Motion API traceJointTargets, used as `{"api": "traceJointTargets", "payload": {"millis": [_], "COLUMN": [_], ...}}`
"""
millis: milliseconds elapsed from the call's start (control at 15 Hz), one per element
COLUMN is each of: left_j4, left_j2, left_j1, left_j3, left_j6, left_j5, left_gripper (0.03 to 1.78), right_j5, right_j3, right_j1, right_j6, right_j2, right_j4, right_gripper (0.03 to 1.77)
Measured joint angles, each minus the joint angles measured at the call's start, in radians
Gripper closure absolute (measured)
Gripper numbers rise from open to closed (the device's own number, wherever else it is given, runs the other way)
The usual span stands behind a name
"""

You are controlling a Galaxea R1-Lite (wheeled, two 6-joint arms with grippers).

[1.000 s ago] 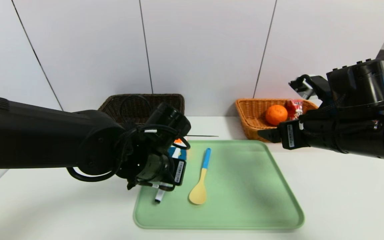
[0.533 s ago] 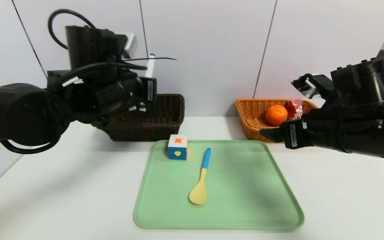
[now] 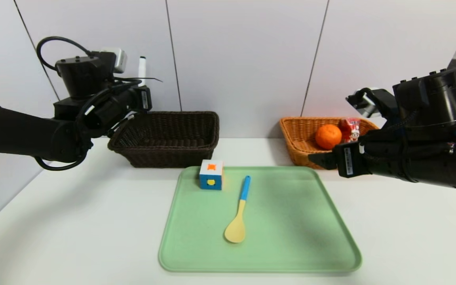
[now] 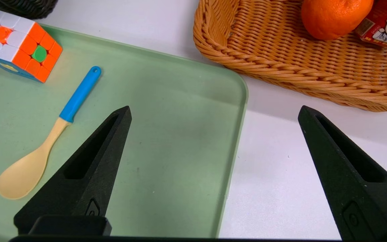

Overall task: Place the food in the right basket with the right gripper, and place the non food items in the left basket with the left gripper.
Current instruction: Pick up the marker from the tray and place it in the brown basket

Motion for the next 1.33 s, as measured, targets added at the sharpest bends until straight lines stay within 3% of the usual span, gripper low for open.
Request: {"api": "traceJointTargets", "payload": {"millis": [1133, 1333], "left_j4": [0.037, 0.02], "left_j2": [0.111, 0.111], "left_j1": [0.014, 0.013], "left_j3": [0.002, 0.006], "left_j6": [-0.027, -0.031], "left_j5": [0.021, 0.046], "left_gripper": [1.65, 1.14], "right_j5": [0.0, 0.0], "right_j3": [0.045, 0.051], "right_j1": [0.0, 0.0], "right_j6": [0.0, 0.0], "right_j2": [-0.033, -0.04], "right_j4": [0.0, 0.0], "right_gripper": [0.09, 0.09]}}
